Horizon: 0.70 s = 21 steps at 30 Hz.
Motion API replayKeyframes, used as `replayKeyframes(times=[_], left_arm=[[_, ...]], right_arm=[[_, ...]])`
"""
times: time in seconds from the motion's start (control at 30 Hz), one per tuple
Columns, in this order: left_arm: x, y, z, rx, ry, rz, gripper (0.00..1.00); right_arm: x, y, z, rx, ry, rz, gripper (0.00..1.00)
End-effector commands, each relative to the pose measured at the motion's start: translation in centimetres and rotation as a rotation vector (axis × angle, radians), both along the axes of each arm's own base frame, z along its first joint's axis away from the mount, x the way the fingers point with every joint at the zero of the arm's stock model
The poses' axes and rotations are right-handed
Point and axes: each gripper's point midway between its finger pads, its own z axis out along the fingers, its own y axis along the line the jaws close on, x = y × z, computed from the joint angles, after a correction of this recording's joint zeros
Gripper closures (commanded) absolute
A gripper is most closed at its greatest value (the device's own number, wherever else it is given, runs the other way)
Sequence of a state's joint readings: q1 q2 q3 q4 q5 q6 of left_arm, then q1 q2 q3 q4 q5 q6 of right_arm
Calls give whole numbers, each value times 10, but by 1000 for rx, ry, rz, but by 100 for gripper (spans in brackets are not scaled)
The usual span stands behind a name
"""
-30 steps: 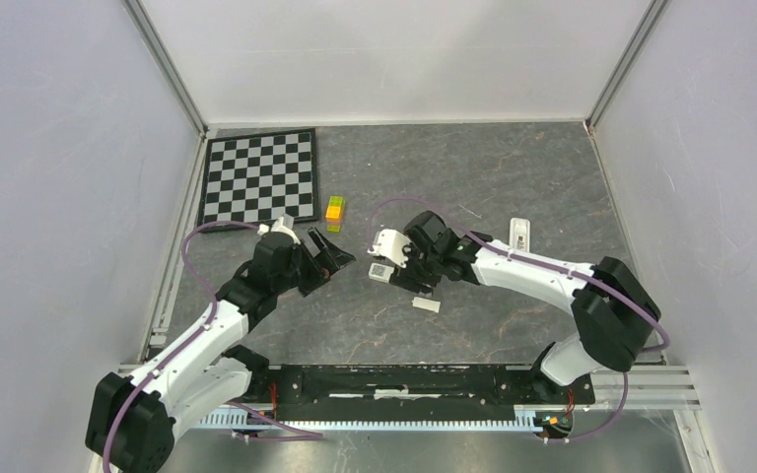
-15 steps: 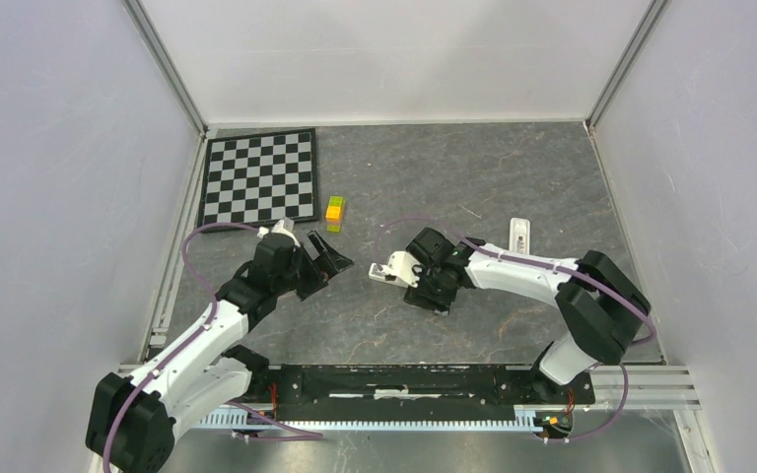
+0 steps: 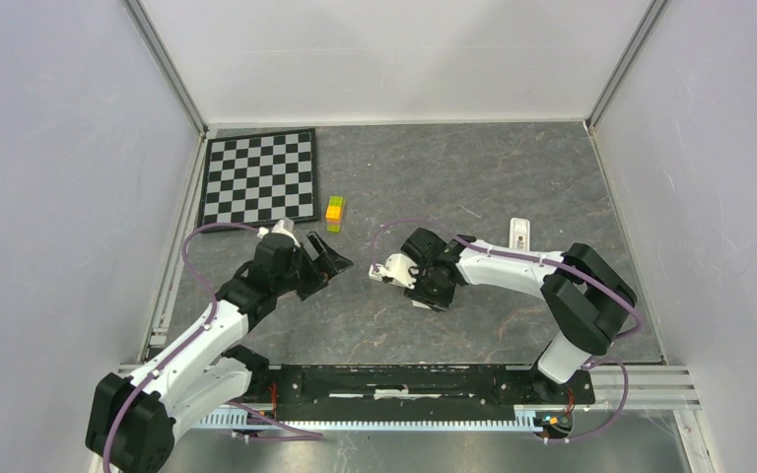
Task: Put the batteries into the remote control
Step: Pick up the battery cover at the center of the board.
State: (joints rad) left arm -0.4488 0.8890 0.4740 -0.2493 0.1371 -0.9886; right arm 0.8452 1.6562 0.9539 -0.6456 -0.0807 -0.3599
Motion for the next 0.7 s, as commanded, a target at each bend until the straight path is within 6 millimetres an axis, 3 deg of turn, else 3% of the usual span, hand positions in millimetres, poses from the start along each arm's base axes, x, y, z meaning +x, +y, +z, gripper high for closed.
replayKeyframes(times=[0.0,0.13,0.37,0.67], left_arm=[[5,-3,12,-10,-53,-24,6],[1,-13,10,-61,-53,-67,9],[-9,-33,-2,-177,-27,-139,18],[-22,-66,-21,-224,26,-221,20]], right_arm=[[1,-5,-8,-30,-3,-6,69],[0,-2,-8,-4,-5,-6,74],[-4,12,0,85,-2,17,74],[-6,25,13,178,-10,31,75]])
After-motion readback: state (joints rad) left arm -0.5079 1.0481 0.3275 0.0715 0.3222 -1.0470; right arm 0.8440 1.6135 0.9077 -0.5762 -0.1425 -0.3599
